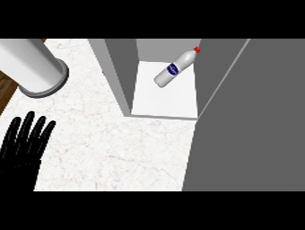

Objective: Pick up the bottled water, place it into the cabinet and close the cabinet

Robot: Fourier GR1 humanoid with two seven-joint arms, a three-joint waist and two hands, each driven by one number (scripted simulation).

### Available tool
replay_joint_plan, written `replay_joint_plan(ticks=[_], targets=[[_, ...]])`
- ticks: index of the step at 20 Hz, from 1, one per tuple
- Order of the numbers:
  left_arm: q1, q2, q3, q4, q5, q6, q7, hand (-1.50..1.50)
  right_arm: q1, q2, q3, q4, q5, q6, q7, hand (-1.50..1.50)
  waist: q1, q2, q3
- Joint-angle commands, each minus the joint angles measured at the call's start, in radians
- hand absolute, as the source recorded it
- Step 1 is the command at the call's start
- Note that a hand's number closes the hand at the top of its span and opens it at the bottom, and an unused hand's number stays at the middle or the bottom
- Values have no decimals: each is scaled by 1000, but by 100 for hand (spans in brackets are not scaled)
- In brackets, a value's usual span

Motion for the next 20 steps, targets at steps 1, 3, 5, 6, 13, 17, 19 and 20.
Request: replay_joint_plan(ticks=[1, 3, 5, 6, 13, 17, 19, 20], targets=[[61, 48, 37, -17, 35, -52, 3, -150, -29, 35, 227, -104, 91, 14, 116, 150, 16, 4, -1], [65, 55, 56, -25, 52, -74, -5, -150, -33, 61, 249, -106, 33, 0, 105, 150, 31, 11, -1], [62, 79, 73, -26, 59, -95, 4, -150, -55, 79, 266, -77, 8, -2, 102, 150, 42, 18, 1], [59, 77, 76, -21, 68, -105, 2, -150, -60, 84, 270, -67, 2, -7, 107, 150, 43, 21, 0], [81, 130, 112, -22, 94, -195, 4, -150, -152, 76, 232, -33, -21, 2, 171, 150, 96, 38, -3], [83, 167, 151, -28, 119, -232, 10, -150, -197, 75, 214, -25, -51, 10, 192, 150, 132, 43, -3], [79, 170, 144, -22, 118, -243, 16, -150, -229, 66, 187, -14, -52, 17, 210, 150, 146, 53, -6], [91, 174, 140, -24, 113, -245, 19, -150, -243, 77, 183, -14, -49, 12, 208, 150, 153, 49, -5]])
